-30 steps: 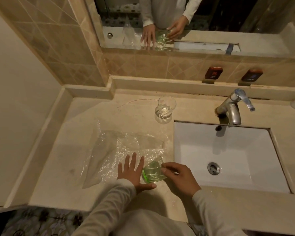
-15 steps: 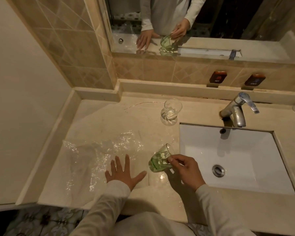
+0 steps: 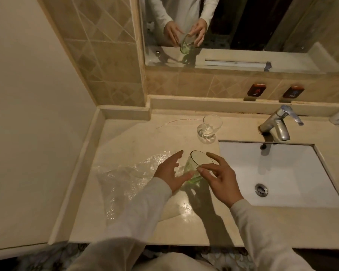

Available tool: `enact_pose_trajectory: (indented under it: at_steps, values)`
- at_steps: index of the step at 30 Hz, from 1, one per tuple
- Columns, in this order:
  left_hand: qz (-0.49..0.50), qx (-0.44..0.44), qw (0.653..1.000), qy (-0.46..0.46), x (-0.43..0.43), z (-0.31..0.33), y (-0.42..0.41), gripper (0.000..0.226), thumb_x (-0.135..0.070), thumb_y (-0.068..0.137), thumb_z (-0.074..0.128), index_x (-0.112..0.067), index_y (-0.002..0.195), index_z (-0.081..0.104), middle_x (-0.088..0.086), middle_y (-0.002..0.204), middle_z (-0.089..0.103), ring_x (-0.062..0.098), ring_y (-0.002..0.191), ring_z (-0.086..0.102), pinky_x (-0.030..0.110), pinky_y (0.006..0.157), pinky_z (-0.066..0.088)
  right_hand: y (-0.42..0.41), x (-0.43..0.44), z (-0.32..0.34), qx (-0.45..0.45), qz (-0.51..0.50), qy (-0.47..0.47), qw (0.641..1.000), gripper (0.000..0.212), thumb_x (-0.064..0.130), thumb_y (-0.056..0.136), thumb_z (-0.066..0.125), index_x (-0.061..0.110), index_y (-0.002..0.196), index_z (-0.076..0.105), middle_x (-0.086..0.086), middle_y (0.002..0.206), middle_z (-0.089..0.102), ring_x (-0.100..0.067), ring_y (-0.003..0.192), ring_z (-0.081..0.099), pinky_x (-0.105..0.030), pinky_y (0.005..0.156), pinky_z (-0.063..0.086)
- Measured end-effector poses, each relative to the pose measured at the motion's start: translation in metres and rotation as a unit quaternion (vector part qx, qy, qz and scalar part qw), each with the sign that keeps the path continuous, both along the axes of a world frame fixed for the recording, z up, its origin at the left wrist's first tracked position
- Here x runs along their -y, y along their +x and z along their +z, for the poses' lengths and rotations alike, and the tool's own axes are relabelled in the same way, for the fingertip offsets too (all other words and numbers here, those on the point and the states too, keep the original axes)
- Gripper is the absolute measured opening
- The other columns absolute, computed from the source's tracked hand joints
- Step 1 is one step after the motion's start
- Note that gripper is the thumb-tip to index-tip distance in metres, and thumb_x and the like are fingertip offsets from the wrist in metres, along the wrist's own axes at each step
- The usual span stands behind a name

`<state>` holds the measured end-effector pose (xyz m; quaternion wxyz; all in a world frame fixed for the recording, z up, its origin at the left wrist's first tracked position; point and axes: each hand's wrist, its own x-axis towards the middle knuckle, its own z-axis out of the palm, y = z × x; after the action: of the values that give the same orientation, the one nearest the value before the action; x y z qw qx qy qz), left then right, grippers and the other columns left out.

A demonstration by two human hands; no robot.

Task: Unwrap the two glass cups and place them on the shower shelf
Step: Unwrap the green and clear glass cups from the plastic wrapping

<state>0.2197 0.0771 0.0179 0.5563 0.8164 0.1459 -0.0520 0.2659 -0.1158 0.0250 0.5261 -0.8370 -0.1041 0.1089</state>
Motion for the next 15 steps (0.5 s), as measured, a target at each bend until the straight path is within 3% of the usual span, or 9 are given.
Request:
enact_pose_trajectory:
  at_steps: [2, 5, 7, 10, 13, 15]
  values:
    - [0.055, -0.008, 0.991, -0.120, 0.003, 0.011, 0.011, 0.044, -0.047, 0.084, 0.067, -0.039, 0.126, 0.057, -0.009, 0.129, 0.061, 0.007, 0.107, 0.062, 0.028, 0.090, 0.053, -0.003, -0.010, 0.009, 0.032, -0.010, -0.021, 0.999, 0.010, 0.029, 0.086, 0.080, 0.028, 0.096, 0.082, 0.009, 0.150, 0.046, -0.003, 0.136, 0.042, -0.023, 0.101, 0.043]
    - [0.078, -0.019, 0.979, -0.185, -0.003, 0.023, 0.021, 0.021, -0.034, 0.094, 0.059, -0.039, 0.114, 0.064, -0.001, 0.124, 0.066, 0.015, 0.112, 0.062, 0.042, 0.093, 0.055, -0.004, -0.026, 0.023, 0.035, -0.044, -0.012, 0.998, 0.012, 0.029, 0.083, 0.083, 0.033, 0.094, 0.082, 0.005, 0.157, 0.042, -0.002, 0.140, 0.036, -0.029, 0.110, 0.039]
    - [0.067, -0.014, 0.972, -0.225, -0.010, 0.029, 0.025, 0.022, -0.027, 0.096, 0.058, -0.042, 0.111, 0.064, 0.000, 0.126, 0.065, 0.016, 0.113, 0.062, 0.039, 0.094, 0.053, -0.001, -0.037, 0.031, 0.027, -0.059, 0.006, 0.998, 0.015, 0.028, 0.080, 0.085, 0.037, 0.091, 0.082, 0.000, 0.156, 0.045, -0.005, 0.141, 0.040, -0.031, 0.113, 0.041]
    - [0.068, -0.011, 0.965, -0.253, -0.021, 0.034, 0.035, 0.028, -0.021, 0.098, 0.056, -0.034, 0.122, 0.062, 0.000, 0.128, 0.064, 0.015, 0.115, 0.061, 0.036, 0.095, 0.052, 0.008, -0.051, 0.040, 0.026, -0.074, 0.018, 0.997, 0.018, 0.024, 0.075, 0.089, 0.033, 0.090, 0.082, -0.004, 0.150, 0.054, -0.008, 0.135, 0.051, -0.028, 0.109, 0.045]
    - [0.075, -0.010, 0.962, -0.263, -0.033, 0.036, 0.050, 0.033, -0.018, 0.098, 0.054, -0.028, 0.129, 0.061, 0.003, 0.130, 0.063, 0.018, 0.118, 0.059, 0.035, 0.094, 0.051, 0.023, -0.063, 0.046, 0.033, -0.084, 0.052, 0.995, 0.042, 0.018, 0.069, 0.093, 0.021, 0.108, 0.078, -0.001, 0.138, 0.064, -0.005, 0.128, 0.057, -0.021, 0.107, 0.046]
    - [0.073, -0.003, 0.966, -0.250, -0.040, 0.037, 0.062, 0.031, -0.018, 0.098, 0.054, -0.036, 0.121, 0.064, -0.001, 0.127, 0.064, 0.017, 0.117, 0.059, 0.036, 0.095, 0.051, 0.037, -0.069, 0.047, 0.043, -0.076, 0.049, 0.995, 0.063, 0.018, 0.066, 0.095, 0.022, 0.124, 0.070, 0.006, 0.128, 0.068, -0.001, 0.121, 0.060, -0.019, 0.104, 0.048]
